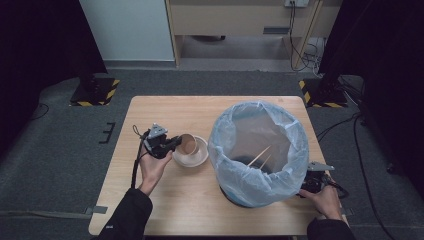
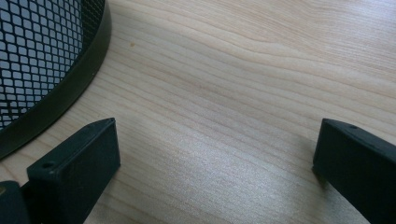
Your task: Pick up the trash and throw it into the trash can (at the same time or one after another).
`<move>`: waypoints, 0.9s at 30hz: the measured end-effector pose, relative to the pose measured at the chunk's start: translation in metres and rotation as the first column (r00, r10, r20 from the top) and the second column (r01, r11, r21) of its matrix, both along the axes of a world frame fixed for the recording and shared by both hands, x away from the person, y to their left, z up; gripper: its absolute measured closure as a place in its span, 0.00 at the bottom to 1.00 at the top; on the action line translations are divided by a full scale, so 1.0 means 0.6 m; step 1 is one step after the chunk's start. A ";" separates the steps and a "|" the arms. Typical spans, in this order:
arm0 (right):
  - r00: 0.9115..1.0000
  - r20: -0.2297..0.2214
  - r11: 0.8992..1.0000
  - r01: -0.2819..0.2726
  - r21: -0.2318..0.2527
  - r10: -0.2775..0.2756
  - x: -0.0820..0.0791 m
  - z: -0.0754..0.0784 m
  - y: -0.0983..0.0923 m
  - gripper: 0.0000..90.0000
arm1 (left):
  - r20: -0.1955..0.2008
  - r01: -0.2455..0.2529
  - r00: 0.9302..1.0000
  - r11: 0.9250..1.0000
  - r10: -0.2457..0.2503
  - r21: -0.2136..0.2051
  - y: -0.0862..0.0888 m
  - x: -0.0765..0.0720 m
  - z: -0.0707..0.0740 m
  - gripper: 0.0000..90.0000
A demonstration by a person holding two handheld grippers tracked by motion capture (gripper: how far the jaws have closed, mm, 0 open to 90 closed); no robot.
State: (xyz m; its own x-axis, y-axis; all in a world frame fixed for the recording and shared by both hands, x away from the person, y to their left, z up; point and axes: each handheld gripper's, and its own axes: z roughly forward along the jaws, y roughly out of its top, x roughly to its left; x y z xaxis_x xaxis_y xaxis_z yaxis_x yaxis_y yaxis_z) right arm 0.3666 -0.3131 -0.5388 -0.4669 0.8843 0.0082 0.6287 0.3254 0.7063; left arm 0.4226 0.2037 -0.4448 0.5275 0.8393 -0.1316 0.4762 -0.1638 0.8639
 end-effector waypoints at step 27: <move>1.000 -0.001 1.000 -0.005 0.002 0.005 -0.001 0.000 0.001 0.01 | 0.297 -0.006 0.952 0.972 0.077 -0.235 0.081 -0.082 0.164 0.95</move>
State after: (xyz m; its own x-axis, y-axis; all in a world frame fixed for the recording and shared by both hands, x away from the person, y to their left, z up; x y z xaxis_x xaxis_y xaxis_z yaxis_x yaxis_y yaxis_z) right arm 0.3657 -0.3126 -0.5389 -0.4711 0.8820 0.0104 0.6277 0.3270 0.7064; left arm 0.3734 0.2521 -0.3461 0.5377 0.8274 -0.1622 0.1888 0.0693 0.9796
